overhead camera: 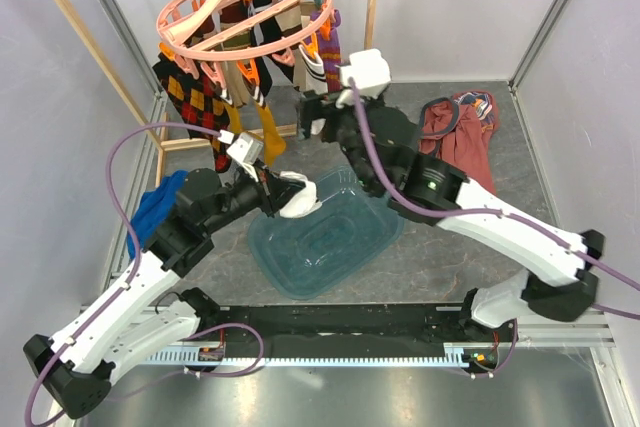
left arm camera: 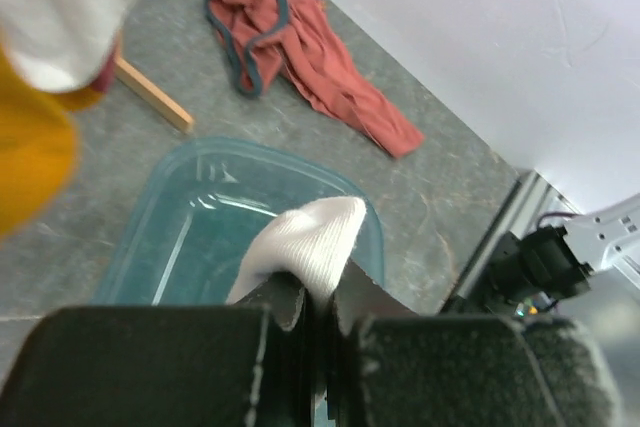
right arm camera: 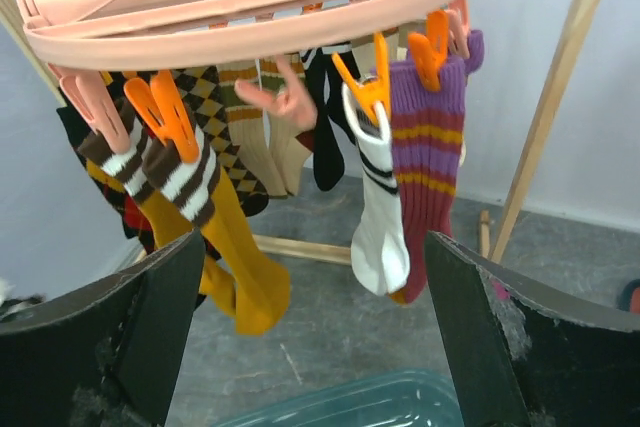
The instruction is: Remove the socks clipped to the hanger
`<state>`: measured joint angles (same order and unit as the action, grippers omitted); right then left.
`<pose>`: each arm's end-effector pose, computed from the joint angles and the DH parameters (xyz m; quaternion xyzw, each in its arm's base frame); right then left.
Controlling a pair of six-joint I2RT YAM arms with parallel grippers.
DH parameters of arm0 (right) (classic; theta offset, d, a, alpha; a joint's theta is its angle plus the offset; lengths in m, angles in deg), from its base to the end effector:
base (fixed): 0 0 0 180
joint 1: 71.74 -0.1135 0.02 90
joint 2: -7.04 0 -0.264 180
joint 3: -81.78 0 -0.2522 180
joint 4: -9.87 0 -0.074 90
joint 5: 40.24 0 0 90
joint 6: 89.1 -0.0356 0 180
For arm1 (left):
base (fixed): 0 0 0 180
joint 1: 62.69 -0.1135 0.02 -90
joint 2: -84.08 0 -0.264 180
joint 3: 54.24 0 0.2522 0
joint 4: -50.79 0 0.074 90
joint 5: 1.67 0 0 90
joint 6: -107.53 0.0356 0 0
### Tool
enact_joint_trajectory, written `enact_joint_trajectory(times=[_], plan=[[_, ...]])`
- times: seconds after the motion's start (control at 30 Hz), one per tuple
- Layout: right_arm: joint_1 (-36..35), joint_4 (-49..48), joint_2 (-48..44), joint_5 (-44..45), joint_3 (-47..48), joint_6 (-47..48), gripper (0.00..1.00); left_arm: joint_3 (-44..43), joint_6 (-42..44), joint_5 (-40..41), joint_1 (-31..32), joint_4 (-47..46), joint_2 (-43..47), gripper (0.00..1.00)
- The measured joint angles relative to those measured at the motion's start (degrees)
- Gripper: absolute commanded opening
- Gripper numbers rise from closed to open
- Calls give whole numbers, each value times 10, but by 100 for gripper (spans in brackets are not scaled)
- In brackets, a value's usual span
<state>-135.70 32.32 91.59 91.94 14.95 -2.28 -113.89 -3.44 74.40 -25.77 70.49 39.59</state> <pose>0.1602 0.2735 0.5079 -0.0843 0.6731 0.1836 0.7114 0.1414 -0.1170 0.3559 0.1826 0.7107 -0.4039 0.5463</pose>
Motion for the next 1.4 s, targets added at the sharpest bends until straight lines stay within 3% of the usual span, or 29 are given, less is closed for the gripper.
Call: enact_joint_trajectory(times=[0.2,0.3,0.6,0.63,0.87,0.97,1.4], plan=[[0,-30,-104,3,-127,-21,98,38,-33,-3,15,0,-43,6],[0,-37,-132,13,-163,-19,98,61,-52,-3,19,-1,-75,13],[0,-60,-143,47,-193,9,98,85,-102,-35,25,-12,-138,54],[0,-60,-143,48,-195,11,98,85,-105,-42,25,-14,-139,64],[2,-78,-130,58,-198,19,98,86,-122,-85,25,-16,-129,86],[6,-87,-122,60,-198,19,98,85,-123,-87,25,-10,-108,90],[39,-94,-97,48,-198,8,98,49,-113,-121,25,76,-65,90]])
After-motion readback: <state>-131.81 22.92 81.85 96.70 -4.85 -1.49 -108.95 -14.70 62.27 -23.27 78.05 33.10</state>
